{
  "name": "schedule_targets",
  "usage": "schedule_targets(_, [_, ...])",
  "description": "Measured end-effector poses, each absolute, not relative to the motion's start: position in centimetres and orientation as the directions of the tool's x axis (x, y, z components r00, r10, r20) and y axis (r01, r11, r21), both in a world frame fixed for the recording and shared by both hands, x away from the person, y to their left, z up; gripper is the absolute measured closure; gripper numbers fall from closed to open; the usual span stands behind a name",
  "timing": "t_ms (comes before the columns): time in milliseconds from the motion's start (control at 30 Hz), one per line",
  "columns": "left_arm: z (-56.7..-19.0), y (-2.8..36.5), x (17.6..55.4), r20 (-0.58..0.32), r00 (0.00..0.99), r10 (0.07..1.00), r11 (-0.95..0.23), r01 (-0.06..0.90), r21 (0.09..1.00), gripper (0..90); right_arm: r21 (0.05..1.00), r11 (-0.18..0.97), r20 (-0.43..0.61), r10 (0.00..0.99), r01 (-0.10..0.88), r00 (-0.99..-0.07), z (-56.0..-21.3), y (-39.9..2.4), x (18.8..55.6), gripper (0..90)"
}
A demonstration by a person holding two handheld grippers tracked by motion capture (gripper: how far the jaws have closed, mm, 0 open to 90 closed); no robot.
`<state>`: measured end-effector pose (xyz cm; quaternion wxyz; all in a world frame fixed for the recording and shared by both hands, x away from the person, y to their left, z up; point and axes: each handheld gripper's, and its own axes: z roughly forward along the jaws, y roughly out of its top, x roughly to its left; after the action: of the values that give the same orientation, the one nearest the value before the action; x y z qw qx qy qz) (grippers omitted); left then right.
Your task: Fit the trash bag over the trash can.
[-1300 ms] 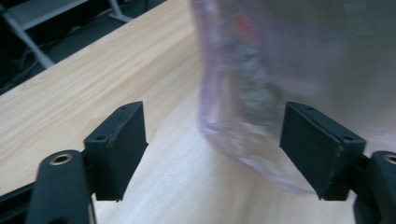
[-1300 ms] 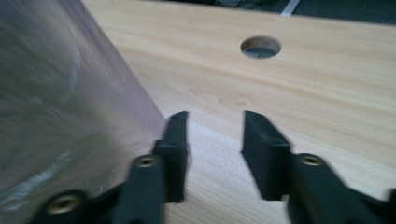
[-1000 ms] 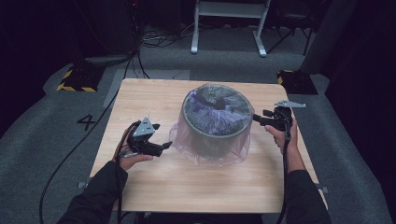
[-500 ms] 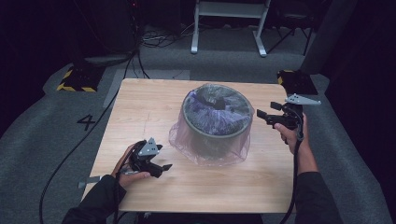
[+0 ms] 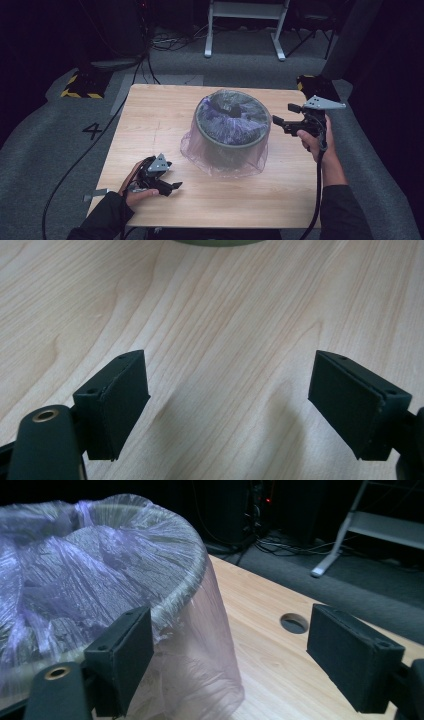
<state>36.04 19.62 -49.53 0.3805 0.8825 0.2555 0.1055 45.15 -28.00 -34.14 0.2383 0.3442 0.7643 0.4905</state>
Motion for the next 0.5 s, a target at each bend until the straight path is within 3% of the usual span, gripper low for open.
schedule_targets(500, [-50.3,20.2,36.3,-0.012,0.835,0.551,-0.578,0.392,0.715,16.2,0.92,0.32,-0.083,0.726,0.229,-0.682,-31.0,-25.2,44.5,18.1])
